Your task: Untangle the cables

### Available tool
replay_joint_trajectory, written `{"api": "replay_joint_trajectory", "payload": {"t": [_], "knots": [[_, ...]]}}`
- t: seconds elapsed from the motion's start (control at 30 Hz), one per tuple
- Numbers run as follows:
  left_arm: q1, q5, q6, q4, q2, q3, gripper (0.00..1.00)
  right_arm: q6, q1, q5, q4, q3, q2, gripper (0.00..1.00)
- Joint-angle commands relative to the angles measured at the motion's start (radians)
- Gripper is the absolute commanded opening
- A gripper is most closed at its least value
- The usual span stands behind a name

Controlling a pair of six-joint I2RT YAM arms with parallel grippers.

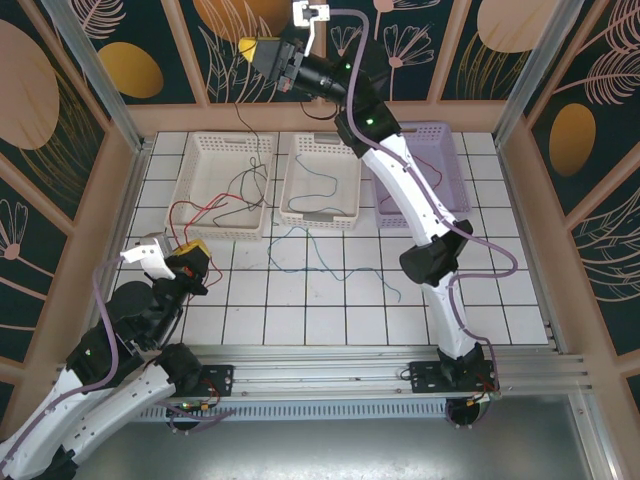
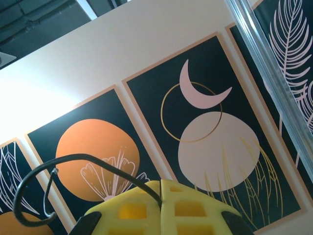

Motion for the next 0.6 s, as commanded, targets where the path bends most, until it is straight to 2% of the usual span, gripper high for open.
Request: {"api": "replay_joint_trajectory", "payload": {"t": [0.0,0.57], "knots": [[0.005,0.005,0.021,0.005,0.001,-0.006,0.0,-0.034,0.023,-0.026,-0.001,0.024,0.049,0.0],[0.005,0.004,0.022,0.004,-0.001,-0.006,0.0,-0.044,0.05,-0.057,-0.021,-0.008,0.273,0.0]]}}
